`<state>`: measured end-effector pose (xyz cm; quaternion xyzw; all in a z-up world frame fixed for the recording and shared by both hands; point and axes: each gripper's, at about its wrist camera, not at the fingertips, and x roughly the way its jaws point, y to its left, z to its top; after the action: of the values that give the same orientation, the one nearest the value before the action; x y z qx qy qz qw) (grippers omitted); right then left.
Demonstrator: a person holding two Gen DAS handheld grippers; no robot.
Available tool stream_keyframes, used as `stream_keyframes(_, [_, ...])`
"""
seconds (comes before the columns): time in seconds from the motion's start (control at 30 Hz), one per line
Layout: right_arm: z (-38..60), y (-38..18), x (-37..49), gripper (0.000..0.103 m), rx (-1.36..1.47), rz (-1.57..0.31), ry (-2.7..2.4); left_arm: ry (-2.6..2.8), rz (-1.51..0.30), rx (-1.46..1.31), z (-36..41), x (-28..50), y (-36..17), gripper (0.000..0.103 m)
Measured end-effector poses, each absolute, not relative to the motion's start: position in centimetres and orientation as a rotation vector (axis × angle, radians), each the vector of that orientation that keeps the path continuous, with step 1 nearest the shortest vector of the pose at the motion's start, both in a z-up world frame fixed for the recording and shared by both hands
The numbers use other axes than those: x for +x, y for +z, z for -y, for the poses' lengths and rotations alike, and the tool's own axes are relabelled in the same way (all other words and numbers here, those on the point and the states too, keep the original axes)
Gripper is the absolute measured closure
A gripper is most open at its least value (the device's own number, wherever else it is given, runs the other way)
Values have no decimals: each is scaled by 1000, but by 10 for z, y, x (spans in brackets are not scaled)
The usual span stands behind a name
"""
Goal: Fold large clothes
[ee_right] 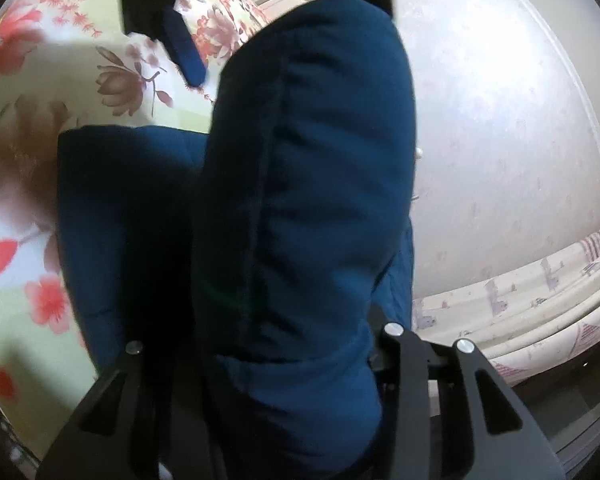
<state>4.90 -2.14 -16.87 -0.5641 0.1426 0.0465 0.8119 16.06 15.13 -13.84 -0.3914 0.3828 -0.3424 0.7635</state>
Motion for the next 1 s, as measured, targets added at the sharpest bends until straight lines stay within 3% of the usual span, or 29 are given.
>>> stream_keyframes(0.37, [26, -176, 38, 62, -1215, -246, 99, -698, -1040, -477, -66, 246, -105, 6])
stream_keyframes(0.43, [29, -176, 35, 59, -1217, -226, 115, -694, -1056, -411, -58, 257, -100, 23])
stream_keyframes(0.47, [31, -175, 34, 59, -1214, -218, 124, -710, -1059, -386, -61, 253, -100, 47])
stream_keyframes(0.5, [33, -174, 33, 59, -1209, -215, 136, -720, -1044, -361, -59, 250, -96, 59])
stream_keyframes(0.6, [44, -159, 25, 61, -1163, -180, 161, -694, -938, -257, -56, 223, -73, 76])
stream_keyframes(0.73, [55, -155, 9, 61, -1174, -105, 161, -716, -824, -269, -72, 192, -55, 79])
stream_keyframes(0.9, [56, -186, 10, 47, -1217, -140, 240, -688, -903, -348, -87, 217, -115, 76])
stream_keyframes(0.97, [60, -175, 7, 46, -1191, -184, 292, -717, -898, -409, -99, 220, -125, 75])
stream_keyframes(1.0, [68, -158, 1, 40, -1114, -218, 387, -711, -890, -395, -100, 219, -124, 75])
